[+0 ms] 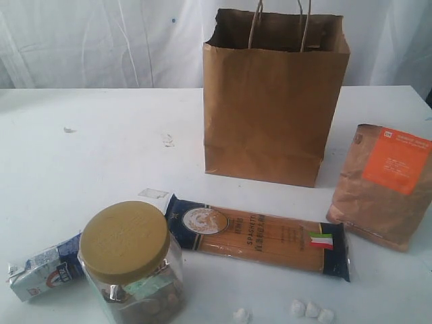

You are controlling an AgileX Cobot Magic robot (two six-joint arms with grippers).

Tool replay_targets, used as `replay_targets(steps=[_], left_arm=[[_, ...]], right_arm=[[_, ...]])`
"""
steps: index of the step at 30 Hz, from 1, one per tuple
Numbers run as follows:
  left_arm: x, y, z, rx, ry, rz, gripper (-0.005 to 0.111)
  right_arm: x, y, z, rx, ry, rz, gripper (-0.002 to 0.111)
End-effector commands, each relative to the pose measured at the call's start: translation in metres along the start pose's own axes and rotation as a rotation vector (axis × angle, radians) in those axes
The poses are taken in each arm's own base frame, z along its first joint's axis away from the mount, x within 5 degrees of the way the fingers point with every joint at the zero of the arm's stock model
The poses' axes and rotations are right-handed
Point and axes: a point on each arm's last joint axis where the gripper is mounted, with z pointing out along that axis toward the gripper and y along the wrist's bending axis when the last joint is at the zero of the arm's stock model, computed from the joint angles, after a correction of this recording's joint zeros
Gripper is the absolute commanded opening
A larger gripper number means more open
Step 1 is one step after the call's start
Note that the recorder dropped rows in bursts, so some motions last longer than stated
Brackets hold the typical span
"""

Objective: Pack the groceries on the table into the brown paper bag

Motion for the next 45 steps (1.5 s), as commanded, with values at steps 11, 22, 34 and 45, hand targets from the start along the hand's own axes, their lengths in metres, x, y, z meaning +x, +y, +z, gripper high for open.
replay_targets(steps=[11, 22, 34, 45], left_arm=[[0.001, -0.001, 0.0, 0.008, -0.003, -0.011, 0.0], [0.001, -0.001, 0.0, 0.008, -0.003, -0.011, 0.0], [0.001, -0.001, 0.0, 0.008, -0.003, -0.011, 0.0], [0.001, -0.001, 0.0, 0.008, -0.003, -0.011, 0.0]], right_arm=[[-0.063, -0.008, -0.016, 0.543, -0.942, -0.692, 0.0], [-0.031, -0.118, 0.01, 0.916, -0.825, -0.702, 0.0], [-0.01, -0.145, 0.013, 1.085, -0.485, -0.551, 0.0], [-0.01, -0.145, 0.013, 1.086, -0.484, -0.553, 0.0]])
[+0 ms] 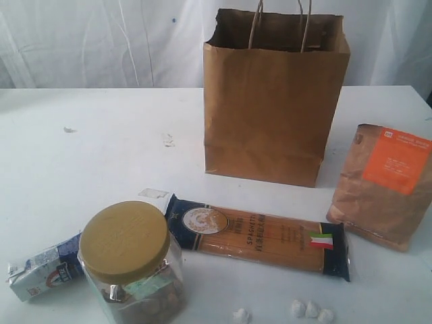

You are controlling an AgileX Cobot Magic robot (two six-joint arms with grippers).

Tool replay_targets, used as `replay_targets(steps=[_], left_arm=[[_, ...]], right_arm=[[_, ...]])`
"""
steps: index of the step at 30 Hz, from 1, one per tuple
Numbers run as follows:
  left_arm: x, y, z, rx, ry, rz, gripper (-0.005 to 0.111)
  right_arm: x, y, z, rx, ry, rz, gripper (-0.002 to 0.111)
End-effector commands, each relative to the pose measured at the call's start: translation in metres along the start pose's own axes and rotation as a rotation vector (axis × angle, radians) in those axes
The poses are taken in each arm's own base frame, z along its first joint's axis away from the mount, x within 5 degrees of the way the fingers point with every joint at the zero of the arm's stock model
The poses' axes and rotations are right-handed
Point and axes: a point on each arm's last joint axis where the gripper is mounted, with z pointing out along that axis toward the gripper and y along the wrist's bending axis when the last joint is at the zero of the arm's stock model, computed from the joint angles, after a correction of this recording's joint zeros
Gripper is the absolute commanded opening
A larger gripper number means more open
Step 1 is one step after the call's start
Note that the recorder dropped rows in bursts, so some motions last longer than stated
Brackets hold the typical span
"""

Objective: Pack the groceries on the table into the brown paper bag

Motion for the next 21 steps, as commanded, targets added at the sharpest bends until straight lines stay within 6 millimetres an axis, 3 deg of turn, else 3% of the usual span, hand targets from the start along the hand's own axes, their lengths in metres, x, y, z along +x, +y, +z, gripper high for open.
replay_targets(steps=[1, 21], left_arm=[[0.0008, -0.0007, 0.0001, 0.008, -0.003, -0.011, 0.0], [-0.0017, 0.0, 0.0001, 0.001, -0.031, -0.011, 0.0]], right_arm=[[0.0, -0.0005, -0.0001, 0.006, -0.008, -0.006, 0.0], [0.0, -0.0004, -0.0001, 0.005, -0.008, -0.009, 0.0]])
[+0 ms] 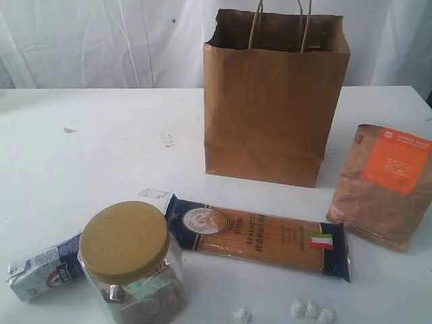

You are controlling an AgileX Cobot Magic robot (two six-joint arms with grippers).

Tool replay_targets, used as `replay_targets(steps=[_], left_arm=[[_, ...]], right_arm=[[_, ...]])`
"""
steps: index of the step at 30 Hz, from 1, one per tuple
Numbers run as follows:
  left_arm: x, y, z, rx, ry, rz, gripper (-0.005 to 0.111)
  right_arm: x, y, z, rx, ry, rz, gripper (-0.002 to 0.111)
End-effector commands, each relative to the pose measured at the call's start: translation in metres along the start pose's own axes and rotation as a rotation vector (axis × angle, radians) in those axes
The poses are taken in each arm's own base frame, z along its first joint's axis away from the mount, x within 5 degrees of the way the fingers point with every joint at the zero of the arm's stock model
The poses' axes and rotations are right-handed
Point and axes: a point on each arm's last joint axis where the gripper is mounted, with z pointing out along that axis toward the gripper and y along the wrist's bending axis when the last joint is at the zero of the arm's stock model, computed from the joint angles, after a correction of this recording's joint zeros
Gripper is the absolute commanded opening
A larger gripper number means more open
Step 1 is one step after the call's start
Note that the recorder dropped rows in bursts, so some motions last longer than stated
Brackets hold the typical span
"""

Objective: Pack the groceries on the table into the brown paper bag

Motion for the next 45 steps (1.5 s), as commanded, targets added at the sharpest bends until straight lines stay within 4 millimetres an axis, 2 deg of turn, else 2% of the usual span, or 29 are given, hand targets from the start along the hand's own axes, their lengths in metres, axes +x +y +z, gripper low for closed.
replay_targets(steps=[1, 2, 5, 7, 9, 11, 13, 15, 17, 19, 21, 22, 24, 26, 28, 31, 34, 36, 38, 41, 45], left_arm=[[-0.005, 0.001, 0.0, -0.007, -0.066, -0.019, 0.0], [-0.008, 0.001, 0.0, -0.01, -0.104, -0.053, 0.0], [-0.027, 0.006, -0.004, -0.008, -0.319, -0.348, 0.0], [-0.044, 0.015, -0.013, -0.024, -0.55, -0.539, 0.0], [-0.061, 0.024, -0.028, -0.031, -0.831, -0.636, 0.0], [-0.075, 0.028, -0.047, -0.008, -1.077, -0.638, 0.0], [-0.1, 0.029, -0.069, 0.009, -1.21, -0.589, 0.0], [-0.125, 0.029, -0.085, 0.031, -1.242, -0.571, 0.0], [-0.158, 0.026, -0.105, 0.096, -1.235, -0.535, 0.0], [-0.183, 0.021, -0.109, 0.119, -1.126, -0.456, 0.0], [-0.206, 0.019, -0.108, 0.02, -0.988, -0.204, 0.0], [-0.214, 0.021, -0.098, -0.058, -0.881, -0.07, 0.0], [-0.217, 0.027, -0.067, -0.149, -0.686, 0.078, 0.0], [-0.208, 0.032, -0.024, -0.172, -0.458, 0.096, 0.0], [-0.189, 0.031, 0.016, -0.139, -0.25, 0.093, 0.0], [-0.157, 0.011, 0.071, 0.017, -0.066, 0.056, 0.0], [-0.134, -0.014, 0.103, 0.173, 0.0, 0.116, 0.0], [-0.134, -0.025, 0.114, 0.249, -0.043, 0.167, 0.0], [-0.137, -0.033, 0.118, 0.316, -0.108, 0.134, 0.0], [-0.145, -0.047, 0.112, 0.467, -0.215, 0.009, 0.0], [-0.14, -0.071, 0.102, 0.677, -0.271, 0.099, 0.0]], right_arm=[[0.0, 0.0, 0.0, 0.004, -0.008, -0.007, 0.0], [0.0, 0.0, 0.0, 0.004, -0.008, -0.007, 0.0], [0.0, 0.0, 0.0, 0.004, -0.008, -0.007, 0.0], [0.0, 0.0, 0.0, 0.004, -0.008, -0.007, 0.0], [0.0, 0.0, 0.0, 0.004, -0.008, -0.007, 0.0], [0.0, 0.0, 0.0, 0.004, -0.008, -0.007, 0.0], [0.0, 0.0, 0.0, 0.004, -0.008, -0.007, 0.0], [0.0, 0.0, 0.0, 0.004, -0.008, -0.007, 0.0], [0.0, 0.0, 0.0, 0.005, -0.006, -0.007, 0.0], [0.0, 0.0, 0.0, 0.005, -0.006, -0.007, 0.0], [0.0, 0.0, 0.0, 0.005, -0.006, -0.007, 0.0], [0.0, 0.0, 0.0, 0.005, -0.006, -0.007, 0.0], [0.0, 0.0, 0.0, 0.005, -0.006, -0.007, 0.0], [0.0, 0.0, 0.0, 0.005, -0.006, -0.007, 0.0], [0.0, 0.0, 0.0, 0.005, -0.006, -0.007, 0.0], [0.0, 0.0, 0.0, 0.005, -0.006, -0.007, 0.0], [0.0, 0.0, 0.0, 0.005, -0.006, -0.007, 0.0], [0.0, 0.0, 0.0, 0.005, -0.006, -0.007, 0.0], [0.0, 0.0, 0.0, 0.005, -0.006, -0.007, 0.0], [0.0, 0.0, 0.0, 0.005, -0.006, -0.007, 0.0], [0.0, 0.0, 0.0, 0.005, -0.006, 0.016, 0.0]])
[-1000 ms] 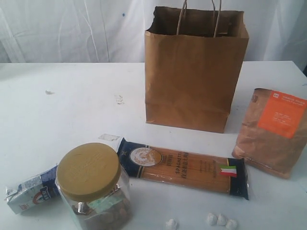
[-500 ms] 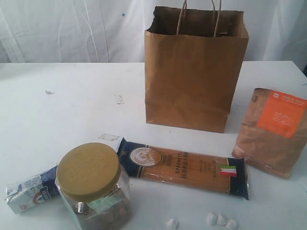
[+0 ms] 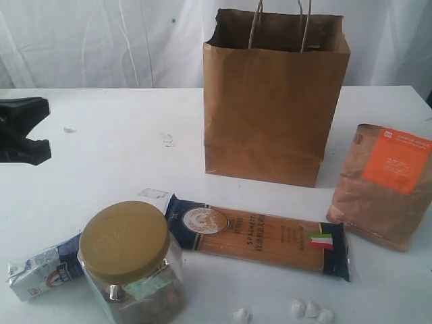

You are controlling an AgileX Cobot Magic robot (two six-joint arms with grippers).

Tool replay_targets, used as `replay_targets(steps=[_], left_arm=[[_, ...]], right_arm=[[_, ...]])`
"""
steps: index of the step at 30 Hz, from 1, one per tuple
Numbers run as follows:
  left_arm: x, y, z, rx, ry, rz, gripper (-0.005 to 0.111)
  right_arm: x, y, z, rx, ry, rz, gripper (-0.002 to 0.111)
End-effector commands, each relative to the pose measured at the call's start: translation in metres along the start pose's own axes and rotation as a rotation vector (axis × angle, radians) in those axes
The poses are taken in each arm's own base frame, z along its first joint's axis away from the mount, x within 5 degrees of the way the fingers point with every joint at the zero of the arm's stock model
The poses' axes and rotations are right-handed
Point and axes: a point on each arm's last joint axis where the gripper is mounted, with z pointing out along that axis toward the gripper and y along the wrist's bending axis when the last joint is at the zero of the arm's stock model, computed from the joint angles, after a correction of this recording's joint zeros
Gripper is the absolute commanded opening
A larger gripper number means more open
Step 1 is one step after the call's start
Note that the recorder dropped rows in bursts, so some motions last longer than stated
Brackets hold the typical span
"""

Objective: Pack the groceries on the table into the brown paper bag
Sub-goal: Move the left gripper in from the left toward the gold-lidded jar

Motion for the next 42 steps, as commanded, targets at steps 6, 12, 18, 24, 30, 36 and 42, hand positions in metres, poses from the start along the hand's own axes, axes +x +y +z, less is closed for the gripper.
replay_targets(steps=[6, 12, 18, 24, 30, 36, 42], left_arm=[[0.028, -0.071, -0.003, 0.491, 0.053, 0.211, 0.0], [0.016, -0.088, -0.021, 0.617, -0.078, 0.226, 0.0], [-0.001, -0.084, -0.036, 0.542, -0.17, 0.285, 0.0], [0.014, -0.053, -0.042, 0.221, 0.144, 0.448, 0.0], [0.014, -0.015, -0.056, -0.236, 0.228, 0.103, 0.0], [0.048, -0.05, -0.053, 0.175, 0.3, 0.206, 0.0], [0.051, -0.022, -0.048, -0.135, 0.355, 0.194, 0.0]], right_arm=[[0.0, 0.0, 0.0, 0.005, -0.01, 0.028, 0.0], [0.0, 0.0, 0.0, 0.005, -0.01, 0.028, 0.0], [0.0, 0.0, 0.0, 0.005, -0.01, 0.028, 0.0], [0.0, 0.0, 0.0, 0.005, -0.01, 0.028, 0.0], [0.0, 0.0, 0.0, 0.005, -0.01, 0.028, 0.0], [0.0, 0.0, 0.0, 0.005, -0.01, 0.028, 0.0], [0.0, 0.0, 0.0, 0.005, -0.01, 0.028, 0.0]])
